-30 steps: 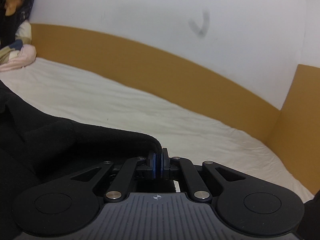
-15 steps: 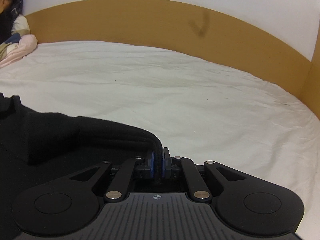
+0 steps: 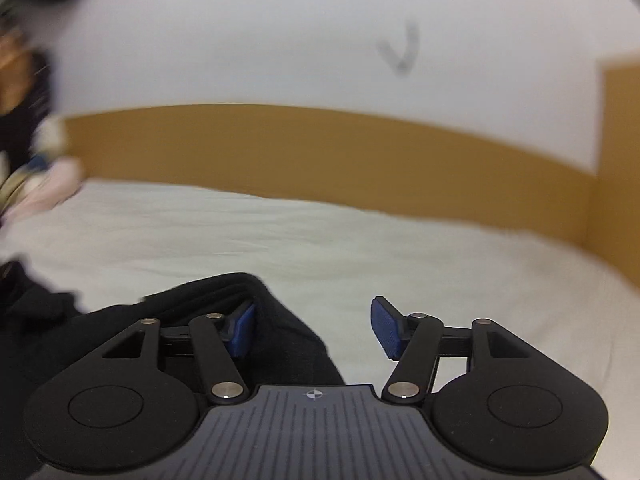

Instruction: Fold clothes

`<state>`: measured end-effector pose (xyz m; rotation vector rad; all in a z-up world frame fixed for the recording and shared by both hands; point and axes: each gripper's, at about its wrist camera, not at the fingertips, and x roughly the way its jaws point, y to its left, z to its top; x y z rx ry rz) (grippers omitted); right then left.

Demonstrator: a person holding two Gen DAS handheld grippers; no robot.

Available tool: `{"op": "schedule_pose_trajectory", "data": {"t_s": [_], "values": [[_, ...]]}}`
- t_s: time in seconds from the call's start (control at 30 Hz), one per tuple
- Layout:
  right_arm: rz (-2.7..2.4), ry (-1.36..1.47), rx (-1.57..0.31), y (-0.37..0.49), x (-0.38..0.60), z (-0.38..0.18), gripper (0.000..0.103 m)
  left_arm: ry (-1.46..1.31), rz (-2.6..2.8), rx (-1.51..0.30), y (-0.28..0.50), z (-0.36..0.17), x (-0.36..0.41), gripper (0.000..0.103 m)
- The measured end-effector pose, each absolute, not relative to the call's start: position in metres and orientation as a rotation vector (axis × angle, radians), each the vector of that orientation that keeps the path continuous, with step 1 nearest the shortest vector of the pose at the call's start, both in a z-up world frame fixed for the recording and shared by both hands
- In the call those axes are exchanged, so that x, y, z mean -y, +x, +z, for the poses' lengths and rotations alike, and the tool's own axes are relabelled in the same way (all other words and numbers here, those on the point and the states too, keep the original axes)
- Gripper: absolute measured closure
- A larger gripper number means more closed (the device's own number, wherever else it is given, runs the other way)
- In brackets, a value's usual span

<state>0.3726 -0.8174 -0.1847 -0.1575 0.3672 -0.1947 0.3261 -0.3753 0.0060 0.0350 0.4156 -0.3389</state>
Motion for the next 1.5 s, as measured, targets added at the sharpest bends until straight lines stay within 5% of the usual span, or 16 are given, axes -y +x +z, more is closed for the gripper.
{"op": "schedule_pose_trajectory", "data": {"t_s": [0.13,0.27,0.37,0.5,0.67,0.9,1.13,1.27,1.5], "values": [[-0.425,-0.368,-0.397,0.374,0.805,-0.173,0.049,-0.008,-0.363,-0.366,0.309,0.032,0.368,0.001],[-0.373,-0.079,-0.391,0.357,0.853,-0.169,0.052,-0.006,-0.411,-0.412,0.306,0.049,0.365,0.001],[-0.104,0.047,-0.362,0.345,0.857,-0.157,0.069,0.270,-0.623,-0.496,0.291,0.053,0.390,0.001],[0.107,-0.064,-0.545,0.355,0.825,-0.170,0.093,0.474,-0.803,-0.553,0.269,0.035,0.412,0.001],[0.150,-0.174,-0.699,0.371,0.787,-0.211,0.093,0.409,-0.832,-0.607,0.280,0.005,0.417,0.000],[0.125,-0.205,-0.680,0.399,0.745,-0.207,0.093,0.296,-0.767,-0.629,0.293,0.005,0.408,0.000],[-0.049,0.133,-0.504,0.456,0.777,-0.176,0.093,0.204,-0.717,-0.632,0.296,0.006,0.392,0.001],[-0.002,0.460,-0.506,0.429,0.811,-0.171,0.091,0.177,-0.709,-0.631,0.296,0.008,0.386,0.001],[-0.009,0.339,-0.674,0.300,0.788,-0.181,0.084,0.206,-0.643,-0.636,0.294,0.005,0.395,0.001]]}}
